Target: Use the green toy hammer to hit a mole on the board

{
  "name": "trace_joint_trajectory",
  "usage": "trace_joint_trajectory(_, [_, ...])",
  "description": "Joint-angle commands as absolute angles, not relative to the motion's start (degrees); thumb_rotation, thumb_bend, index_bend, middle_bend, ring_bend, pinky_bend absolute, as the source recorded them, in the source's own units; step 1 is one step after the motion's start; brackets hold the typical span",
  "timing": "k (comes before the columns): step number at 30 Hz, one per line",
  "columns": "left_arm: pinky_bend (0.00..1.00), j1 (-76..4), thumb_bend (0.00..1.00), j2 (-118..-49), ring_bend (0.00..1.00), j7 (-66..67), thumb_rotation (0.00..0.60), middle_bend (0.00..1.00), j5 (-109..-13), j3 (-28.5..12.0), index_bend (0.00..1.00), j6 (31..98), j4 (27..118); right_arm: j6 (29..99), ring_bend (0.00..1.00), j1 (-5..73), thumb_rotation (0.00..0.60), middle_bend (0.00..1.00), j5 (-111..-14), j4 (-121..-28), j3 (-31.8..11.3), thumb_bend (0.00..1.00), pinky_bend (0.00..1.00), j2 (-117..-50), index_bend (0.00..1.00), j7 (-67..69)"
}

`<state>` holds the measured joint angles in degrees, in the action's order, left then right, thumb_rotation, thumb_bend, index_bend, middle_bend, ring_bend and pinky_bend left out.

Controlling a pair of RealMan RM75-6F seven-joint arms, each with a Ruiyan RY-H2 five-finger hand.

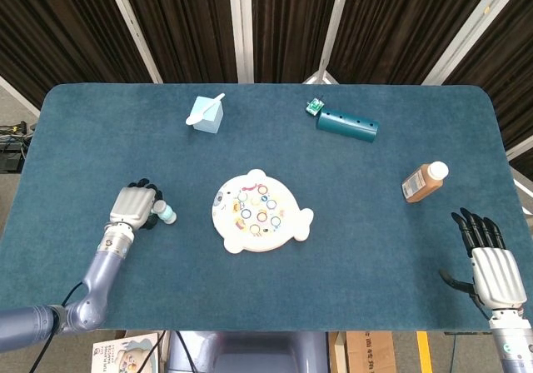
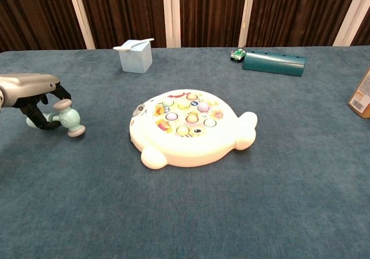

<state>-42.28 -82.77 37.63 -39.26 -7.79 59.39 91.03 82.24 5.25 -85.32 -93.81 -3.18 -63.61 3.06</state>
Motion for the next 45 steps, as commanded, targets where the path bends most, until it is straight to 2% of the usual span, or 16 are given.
trace_joint_trajectory(1, [0.38,-42.06,0.63,-83.04,0.27,36.64,0.600,0.37,-40.67,-8.02,0.59,60.44,90.95,82.25,0.00,5.25,0.600,0.00,-85.32,-93.78,-3.18,0.19,0.00,-63.60,0.00,3.07])
trace_joint_trajectory(5, [0.46,-41.62,0.64,-83.47,0.34,35.26,0.600,0.45,-43.14,-8.32,0.63,62.20,90.68,82.24,0.00,5.24,0.600,0.00,-85.34,-93.83,-3.16,0.19,0.00,-63.60,0.00,3.05])
trace_joint_trajectory(25, [0.48,-43.58,0.64,-82.41,0.38,37.63,0.600,0.49,-43.91,-10.30,0.64,63.61,93.43,82.07,0.00,5.26,0.600,0.00,-85.09,-94.05,-3.23,0.19,0.00,-63.53,0.00,3.19])
trace_joint_trajectory(36, [0.52,-50.05,0.64,-82.14,0.41,44.87,0.600,0.50,-39.50,-15.24,0.65,64.09,97.09,81.71,0.00,5.31,0.600,0.00,-84.45,-94.39,-3.43,0.19,0.00,-63.45,0.00,3.65])
trace_joint_trajectory(45, [0.52,-55.16,0.64,-85.10,0.41,48.47,0.600,0.50,-35.01,-17.93,0.65,64.20,95.45,81.44,0.00,5.29,0.600,0.00,-83.98,-94.80,-3.55,0.19,0.00,-63.15,0.00,4.41])
